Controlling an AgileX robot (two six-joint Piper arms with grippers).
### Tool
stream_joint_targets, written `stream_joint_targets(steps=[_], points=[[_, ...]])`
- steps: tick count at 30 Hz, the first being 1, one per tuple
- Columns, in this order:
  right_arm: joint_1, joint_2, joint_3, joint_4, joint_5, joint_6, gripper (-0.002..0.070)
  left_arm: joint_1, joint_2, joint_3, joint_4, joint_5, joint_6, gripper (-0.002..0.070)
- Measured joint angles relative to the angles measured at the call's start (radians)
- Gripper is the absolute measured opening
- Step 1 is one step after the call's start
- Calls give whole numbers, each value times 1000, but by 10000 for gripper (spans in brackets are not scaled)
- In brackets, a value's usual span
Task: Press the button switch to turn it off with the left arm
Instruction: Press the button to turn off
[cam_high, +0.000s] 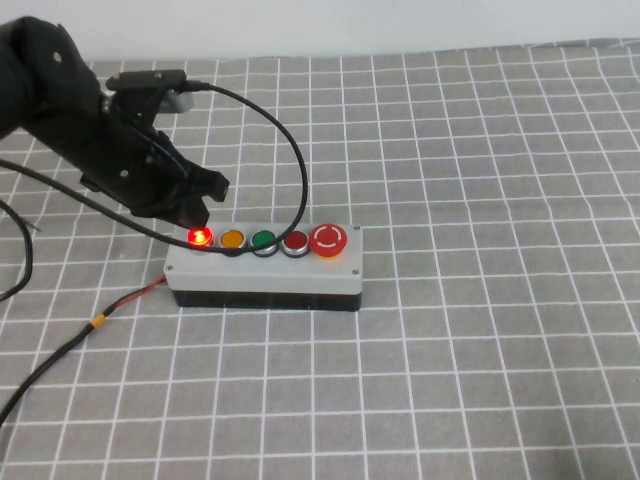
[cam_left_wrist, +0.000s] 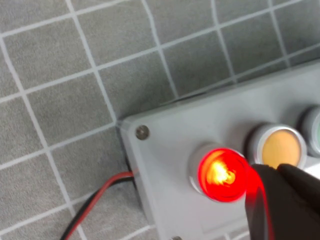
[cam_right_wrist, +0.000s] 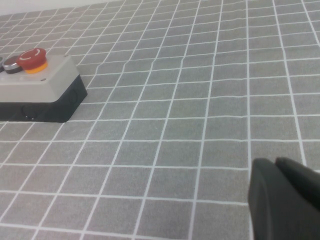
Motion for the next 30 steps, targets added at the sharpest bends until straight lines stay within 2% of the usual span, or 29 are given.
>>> stream_joint_targets(steps=[30], points=[[0, 0, 0, 0, 0, 0, -17, 0, 57, -19, 29, 0, 0, -3]])
